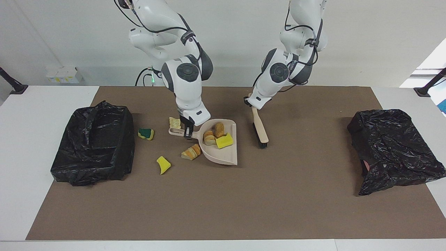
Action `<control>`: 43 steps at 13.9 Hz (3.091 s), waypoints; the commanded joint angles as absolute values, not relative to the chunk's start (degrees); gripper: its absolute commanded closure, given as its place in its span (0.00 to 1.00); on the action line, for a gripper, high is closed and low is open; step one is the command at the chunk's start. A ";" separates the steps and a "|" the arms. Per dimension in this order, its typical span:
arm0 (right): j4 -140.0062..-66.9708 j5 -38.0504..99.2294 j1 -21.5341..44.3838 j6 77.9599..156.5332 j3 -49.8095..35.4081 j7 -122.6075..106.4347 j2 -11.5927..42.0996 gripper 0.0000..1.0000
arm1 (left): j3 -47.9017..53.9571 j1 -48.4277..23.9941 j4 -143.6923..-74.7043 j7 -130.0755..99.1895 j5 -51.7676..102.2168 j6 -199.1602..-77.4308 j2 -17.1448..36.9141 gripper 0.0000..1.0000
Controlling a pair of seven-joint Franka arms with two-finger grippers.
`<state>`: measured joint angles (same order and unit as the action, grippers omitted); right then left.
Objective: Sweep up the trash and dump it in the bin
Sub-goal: 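Carry the dustpan with the right gripper over the trash bag, then tip the dustpan into the bag while the left gripper releases the brush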
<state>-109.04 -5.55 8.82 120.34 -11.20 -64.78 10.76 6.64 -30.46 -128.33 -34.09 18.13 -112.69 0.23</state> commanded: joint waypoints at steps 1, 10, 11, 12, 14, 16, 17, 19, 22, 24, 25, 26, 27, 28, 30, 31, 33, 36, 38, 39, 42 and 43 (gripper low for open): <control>-109.77 -1.67 1.17 119.53 -11.78 -76.26 7.39 1.00 | 6.42 -36.89 -132.18 -40.32 16.70 -113.37 -4.21 1.00; -103.62 -0.44 -19.93 115.40 -11.34 -89.99 5.19 1.00 | 6.50 -45.09 -135.17 -45.26 19.93 -119.53 -4.57 1.00; -103.54 -1.14 -22.30 115.49 -11.34 -91.83 5.19 1.00 | 6.50 -44.74 -135.09 -45.09 20.39 -119.44 -4.48 1.00; -103.45 -1.40 -24.67 115.58 -11.34 -94.28 5.10 1.00 | 6.42 -44.48 -135.09 -44.48 20.56 -119.53 -4.31 0.76; -103.36 -2.19 -28.72 116.01 -10.81 -98.16 5.10 1.00 | 6.33 -42.38 -134.22 -44.30 20.57 -118.57 -3.70 0.00; -103.36 -7.62 -30.41 116.02 -10.72 -97.91 4.92 1.00 | 6.15 -39.83 -132.64 -44.30 20.48 -117.08 -3.78 0.00; -103.53 -11.82 -30.32 116.54 -10.72 -97.65 4.92 1.00 | 6.07 -38.25 -130.80 -44.38 20.13 -115.24 -3.26 0.00; -104.23 -21.14 -29.53 116.54 -11.07 -93.46 4.57 1.00 | 5.98 -34.56 -128.33 -42.73 18.99 -114.17 -2.20 0.00; -105.37 -33.54 -26.64 115.67 -11.16 -84.93 3.78 1.00 | 5.98 -28.14 -126.65 -33.18 17.06 -114.34 -1.59 0.00; -107.83 -41.00 -23.83 115.32 -11.16 -81.67 2.20 1.00 | 5.98 -23.50 -125.34 -26.75 14.00 -114.26 -0.79 0.00; -108.62 -45.13 -22.08 114.53 -11.16 -80.69 1.41 1.00 | 5.98 -21.03 -124.03 -24.63 12.58 -114.17 -0.18 0.00; -108.98 -48.22 -20.06 113.30 -11.16 -79.12 1.06 1.00 | 5.98 -19.09 -122.62 -22.78 11.87 -113.47 0.26 0.00; -109.33 -51.12 -18.30 112.33 -11.16 -77.71 0.53 1.00 | 5.98 -17.51 -120.87 -20.24 10.56 -112.07 0.96 0.00; -109.51 -54.28 -17.06 111.98 -11.16 -76.83 0.35 1.00 | 5.98 -15.32 -118.50 -17.00 8.46 -110.06 1.49 0.00; -110.38 -55.19 -16.26 110.31 -11.25 -76.46 -0.43 1.00 | 5.98 -10.48 -113.93 -9.88 7.82 -105.67 1.58 0.00; -111.09 -55.46 -16.00 110.22 -11.25 -76.29 -0.79 1.00 | 5.89 -7.85 -111.82 -4.88 7.82 -103.38 1.41 0.00; -111.09 -57.73 -14.60 110.13 -11.25 -76.29 -1.05 1.00 | 5.89 -4.67 -107.34 1.12 6.95 -98.28 1.58 0.00; -110.66 -64.23 -12.84 109.52 -11.34 -78.30 -1.05 1.00 | 5.89 -2.91 -99.87 1.32 1.33 -91.17 2.20 0.00; -110.30 -65.13 -11.43 105.75 -11.34 -78.57 -1.14 1.00 | 5.89 -0.97 -93.55 1.32 0.44 -86.33 3.68 0.00; -110.30 -65.30 -10.82 104.60 -11.34 -78.66 -1.23 1.00 | 5.89 -0.62 -90.91 1.32 0.44 -84.22 4.39 0.00; -107.16 -66.80 -10.46 103.54 -11.42 -80.94 -1.06 1.00 | 5.89 -0.79 -88.94 1.40 0.26 -83.31 3.96 0.00; -104.88 -66.88 -10.02 103.62 -11.60 -83.56 -0.53 1.00 | 5.89 -0.70 -90.16 2.62 0.35 -83.15 3.35 0.00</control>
<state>-108.33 -65.31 -10.23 104.27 -11.37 -79.00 -0.38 5.21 -1.19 -91.28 1.17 1.47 -84.77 2.52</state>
